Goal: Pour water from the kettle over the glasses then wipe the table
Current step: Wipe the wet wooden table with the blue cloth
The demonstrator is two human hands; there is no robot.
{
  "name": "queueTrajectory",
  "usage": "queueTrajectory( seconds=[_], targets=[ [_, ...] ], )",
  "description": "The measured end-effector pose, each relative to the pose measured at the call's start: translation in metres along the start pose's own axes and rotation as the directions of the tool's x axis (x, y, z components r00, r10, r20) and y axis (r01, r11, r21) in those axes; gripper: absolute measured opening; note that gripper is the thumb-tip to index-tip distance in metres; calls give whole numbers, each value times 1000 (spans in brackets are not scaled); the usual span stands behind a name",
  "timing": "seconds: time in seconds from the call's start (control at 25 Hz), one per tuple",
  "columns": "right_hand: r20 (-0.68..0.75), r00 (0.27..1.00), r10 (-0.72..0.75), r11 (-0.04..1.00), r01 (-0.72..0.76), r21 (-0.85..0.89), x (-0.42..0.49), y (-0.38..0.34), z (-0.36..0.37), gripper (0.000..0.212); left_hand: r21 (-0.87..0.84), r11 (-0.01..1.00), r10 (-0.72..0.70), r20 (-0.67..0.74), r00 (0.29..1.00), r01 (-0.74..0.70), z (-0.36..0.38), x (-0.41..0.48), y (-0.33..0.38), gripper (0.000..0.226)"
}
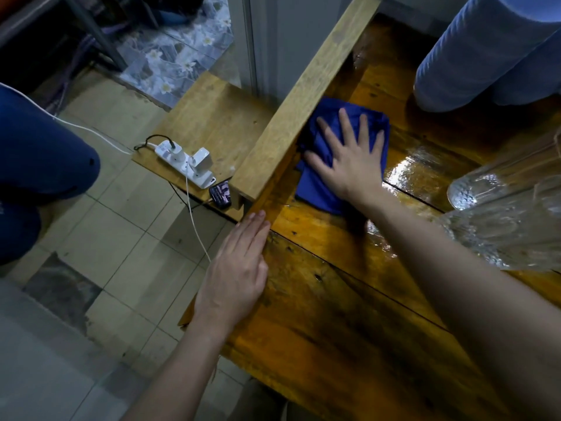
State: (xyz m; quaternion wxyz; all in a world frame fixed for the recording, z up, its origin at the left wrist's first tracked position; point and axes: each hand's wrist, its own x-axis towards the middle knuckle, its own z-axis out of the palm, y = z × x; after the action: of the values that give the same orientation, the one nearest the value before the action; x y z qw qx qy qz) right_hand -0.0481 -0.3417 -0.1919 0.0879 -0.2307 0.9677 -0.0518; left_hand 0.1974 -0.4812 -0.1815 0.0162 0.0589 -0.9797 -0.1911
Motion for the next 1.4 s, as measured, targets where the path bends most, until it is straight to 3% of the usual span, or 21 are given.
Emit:
queueTrajectory(
  seconds=[0.2, 0.48, 0.96, 1.12, 1.4],
  targets=[
    [-4, 998, 57, 998, -57, 17, 48, 15, -10, 67, -15, 1000, 3, -16, 1000, -3, -2, 1, 2, 52],
    [-23, 999, 46, 999, -46, 11, 32, 11, -8, 61, 0, 1000, 1, -5, 1000, -1, -3, 0, 3, 52],
    [-30, 1000, -7, 1000, 7, 13, -202, -24, 27, 68, -2, 999, 39, -42, 998, -39, -4, 0, 5, 54],
    [-28, 999, 41, 999, -40, 15, -233, -12, 30, 67, 3, 999, 37, -50, 998, -37, -4, -2, 6, 53],
    [-63, 973, 222, 973, -217, 73, -178, -1, 20, 71, 22, 999, 27, -20, 999, -27, -6, -2, 6, 51]
  ],
)
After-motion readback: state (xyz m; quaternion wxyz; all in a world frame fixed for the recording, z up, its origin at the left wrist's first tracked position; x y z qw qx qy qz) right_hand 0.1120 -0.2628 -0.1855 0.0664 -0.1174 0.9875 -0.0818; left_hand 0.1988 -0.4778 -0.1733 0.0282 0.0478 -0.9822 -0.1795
